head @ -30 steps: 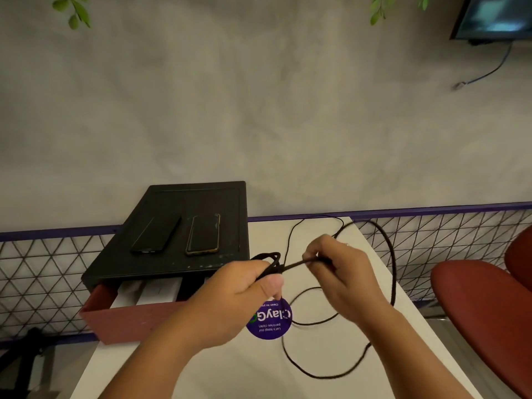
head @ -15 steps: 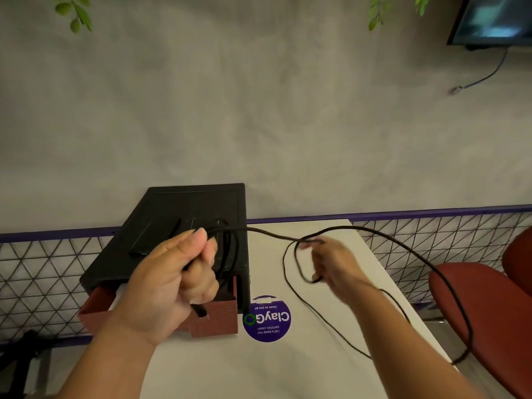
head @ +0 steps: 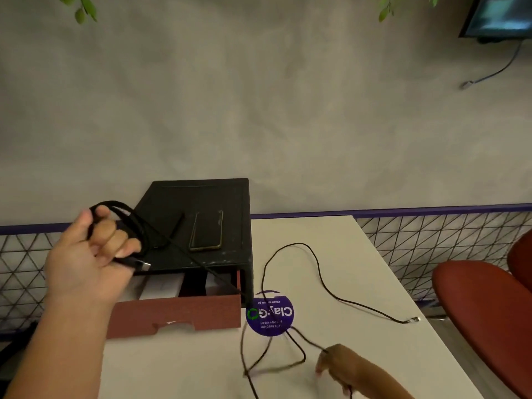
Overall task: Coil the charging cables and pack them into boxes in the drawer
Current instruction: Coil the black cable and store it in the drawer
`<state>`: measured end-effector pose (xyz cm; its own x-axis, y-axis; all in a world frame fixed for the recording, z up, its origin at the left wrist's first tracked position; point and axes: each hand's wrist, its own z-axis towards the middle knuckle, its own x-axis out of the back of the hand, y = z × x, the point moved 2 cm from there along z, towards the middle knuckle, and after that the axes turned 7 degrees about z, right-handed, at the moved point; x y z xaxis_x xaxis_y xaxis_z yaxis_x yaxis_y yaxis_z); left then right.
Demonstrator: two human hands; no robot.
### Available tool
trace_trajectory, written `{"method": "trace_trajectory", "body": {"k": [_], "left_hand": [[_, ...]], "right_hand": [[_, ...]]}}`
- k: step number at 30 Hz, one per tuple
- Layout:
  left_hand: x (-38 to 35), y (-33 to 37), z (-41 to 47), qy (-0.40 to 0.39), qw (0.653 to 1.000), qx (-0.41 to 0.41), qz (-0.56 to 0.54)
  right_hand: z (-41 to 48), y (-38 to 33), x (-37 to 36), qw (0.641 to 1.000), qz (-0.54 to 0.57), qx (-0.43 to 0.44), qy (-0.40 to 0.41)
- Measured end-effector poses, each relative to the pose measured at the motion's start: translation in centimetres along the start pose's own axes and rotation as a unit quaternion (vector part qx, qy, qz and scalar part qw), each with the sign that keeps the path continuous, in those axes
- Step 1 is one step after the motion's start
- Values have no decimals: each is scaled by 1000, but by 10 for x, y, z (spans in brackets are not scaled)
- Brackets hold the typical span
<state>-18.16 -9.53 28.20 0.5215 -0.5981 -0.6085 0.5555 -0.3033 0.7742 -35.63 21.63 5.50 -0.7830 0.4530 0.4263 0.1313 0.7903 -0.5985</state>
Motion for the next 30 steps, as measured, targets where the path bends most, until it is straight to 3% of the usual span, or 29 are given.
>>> {"method": "trace_trajectory", "body": {"k": [4,7,9,11,12,14,17,19,21,26,30], "left_hand": [[23,-11,13,-102,987,37,-122],[14,-16,2,-56,996,53,-49],[3,-24,-6,-59,995,72,-36],[-6,-43,-7,-188,963,145,-131],[-10,-50,-9,-241,947,173,-125],[-9,-59,-15,-225,956,174,-72],[-33,-76,-31,-313,919,220,-98],[-46,-83,-42,-325,900,267,-117],[-56,-85,-53,-327,888,300,-120],[-56,-85,-60,-302,894,315,-97],[-50,-94,-56,-362,859,339,-127]], "right_hand": [[12,26,50,969,20,26,244],[5,15,72,935,97,43,337],[-7,-7,79,929,130,85,337],[-28,-44,79,918,147,167,327],[-43,-67,74,912,155,223,307],[-78,-114,58,899,176,327,234],[-123,-165,28,884,163,429,95],[-137,-185,12,879,121,460,43],[-140,-195,3,875,93,473,51],[-141,-199,3,867,-8,472,158],[-144,-198,2,856,-91,469,198]]}}
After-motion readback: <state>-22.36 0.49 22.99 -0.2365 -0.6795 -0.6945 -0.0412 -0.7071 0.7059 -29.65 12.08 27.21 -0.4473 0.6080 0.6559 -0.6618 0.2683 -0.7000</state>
